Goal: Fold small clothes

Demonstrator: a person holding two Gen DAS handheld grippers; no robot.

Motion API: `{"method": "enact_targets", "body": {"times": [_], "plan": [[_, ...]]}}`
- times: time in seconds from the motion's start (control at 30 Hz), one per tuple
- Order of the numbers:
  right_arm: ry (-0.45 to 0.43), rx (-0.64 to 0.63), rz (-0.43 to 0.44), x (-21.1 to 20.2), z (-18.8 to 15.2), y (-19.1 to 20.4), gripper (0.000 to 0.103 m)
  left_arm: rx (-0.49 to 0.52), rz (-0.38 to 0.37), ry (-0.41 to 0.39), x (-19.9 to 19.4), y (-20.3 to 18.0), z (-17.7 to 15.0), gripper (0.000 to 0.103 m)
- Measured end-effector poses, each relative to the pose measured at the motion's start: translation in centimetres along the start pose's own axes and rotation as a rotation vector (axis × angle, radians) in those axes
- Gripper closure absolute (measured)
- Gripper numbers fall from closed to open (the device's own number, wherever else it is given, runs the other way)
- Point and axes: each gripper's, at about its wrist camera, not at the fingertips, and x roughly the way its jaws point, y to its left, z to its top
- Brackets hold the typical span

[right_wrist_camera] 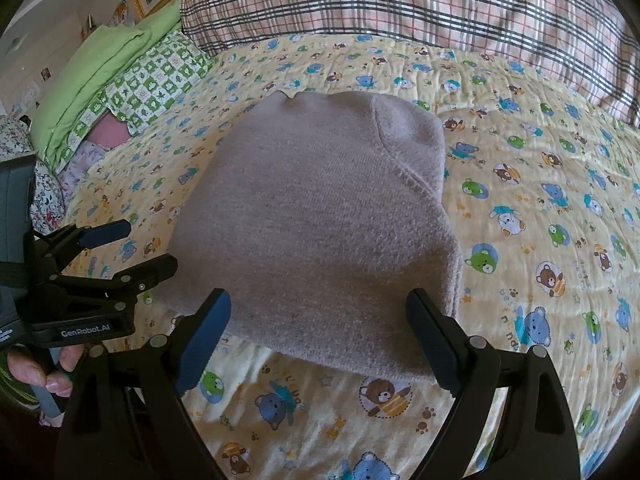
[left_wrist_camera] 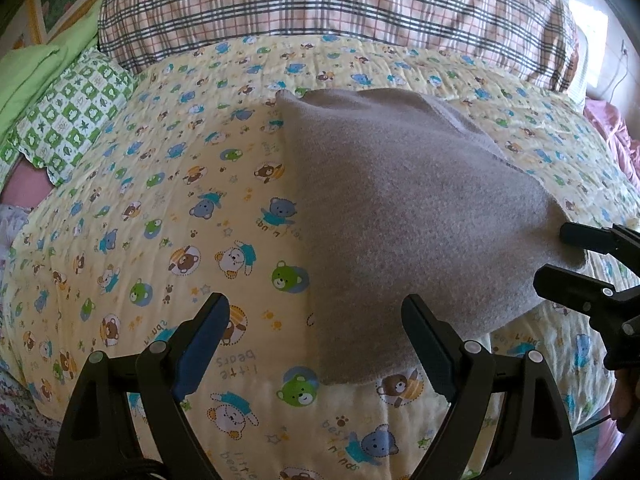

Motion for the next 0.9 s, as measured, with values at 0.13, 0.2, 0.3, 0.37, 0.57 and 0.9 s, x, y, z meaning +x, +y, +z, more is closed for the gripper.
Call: {"method": "enact_targets", "body": {"times": [0.13, 0.2, 0.3, 0.37, 0.57, 0.9], "plan": [[-0.001, -0.001, 0.000, 0.00, 0.02, 0.07, 0.014, 0.001, -0.002, -0.001, -0.06, -0.06, -0.01, 0.015], [-0.001, 0.000, -0.001, 0.02, 0.03, 0.27, 0.014, 0.001, -0.002, -0.001, -0.10, -0.10, -0.02, 0.015], [-0.001, 0.001, 0.001, 0.00, 0.05, 0.26, 0.014, -0.001, 0.001, -0.002, -0.12, -0.15, -0.04, 0.015], [-0.002, -0.001, 0.001, -0.03, 0.07, 0.33, 0.014, -0.002, -0.001, -0.002, -0.14, -0.14, -0.04, 0.015], [-0.003, -0.001, 0.004, -0.10, 0.18, 0.37, 0.014, -0.002, -0.003, -0.002, -0.19, -0.17, 0.00, 0.015], [-0.003, -0.003, 0.008, -0.13, 0.24, 0.42, 0.014, -0.004, -0.004, -0.007, -0.47, -0.47, 0.14, 0.014]]}}
